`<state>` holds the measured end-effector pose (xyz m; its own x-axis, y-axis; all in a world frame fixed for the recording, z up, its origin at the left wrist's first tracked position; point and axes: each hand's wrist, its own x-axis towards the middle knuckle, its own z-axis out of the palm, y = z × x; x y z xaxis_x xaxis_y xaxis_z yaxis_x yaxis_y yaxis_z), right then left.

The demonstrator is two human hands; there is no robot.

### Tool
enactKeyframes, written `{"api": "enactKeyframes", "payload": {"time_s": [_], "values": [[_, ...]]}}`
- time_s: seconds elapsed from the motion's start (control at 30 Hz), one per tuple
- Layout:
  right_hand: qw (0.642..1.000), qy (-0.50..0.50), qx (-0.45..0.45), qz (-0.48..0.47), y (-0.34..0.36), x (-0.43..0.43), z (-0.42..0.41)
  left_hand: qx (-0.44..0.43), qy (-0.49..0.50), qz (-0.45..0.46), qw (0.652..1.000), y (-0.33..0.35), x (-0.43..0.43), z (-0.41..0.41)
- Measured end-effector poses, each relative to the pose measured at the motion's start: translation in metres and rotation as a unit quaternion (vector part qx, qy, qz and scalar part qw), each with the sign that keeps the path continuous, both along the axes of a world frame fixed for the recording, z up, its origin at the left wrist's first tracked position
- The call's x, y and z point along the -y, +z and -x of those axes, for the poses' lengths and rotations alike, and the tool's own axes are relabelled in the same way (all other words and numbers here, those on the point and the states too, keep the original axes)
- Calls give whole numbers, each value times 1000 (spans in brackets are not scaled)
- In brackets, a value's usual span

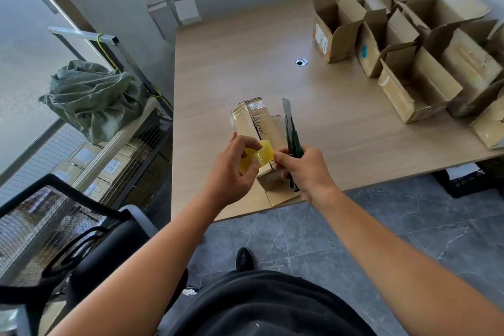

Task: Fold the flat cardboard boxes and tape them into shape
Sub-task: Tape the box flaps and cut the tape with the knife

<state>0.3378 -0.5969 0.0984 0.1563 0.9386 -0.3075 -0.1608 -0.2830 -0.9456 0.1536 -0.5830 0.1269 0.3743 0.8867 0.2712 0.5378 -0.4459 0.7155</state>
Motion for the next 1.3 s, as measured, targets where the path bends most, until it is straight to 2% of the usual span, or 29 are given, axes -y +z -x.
{"api": "enactKeyframes", "payload": {"time_s": [0.43,0.57,0.77,1.13,1.3], "values": [[992,85,88,23,-4,-10,6,-15,-1,26,1000,-8,4,7],[993,73,95,-7,-1,-8,8,-46,16,53,997,-6,-4,4],[994,54,93,-7,-7,-8,7,-128,-21,91,987,-3,-13,3],[989,66,126,-50,3,-27,0,-40,-6,57,998,-12,-16,2],[983,108,135,-59,12,-39,-7,-49,-30,46,997,-16,-30,11]]}}
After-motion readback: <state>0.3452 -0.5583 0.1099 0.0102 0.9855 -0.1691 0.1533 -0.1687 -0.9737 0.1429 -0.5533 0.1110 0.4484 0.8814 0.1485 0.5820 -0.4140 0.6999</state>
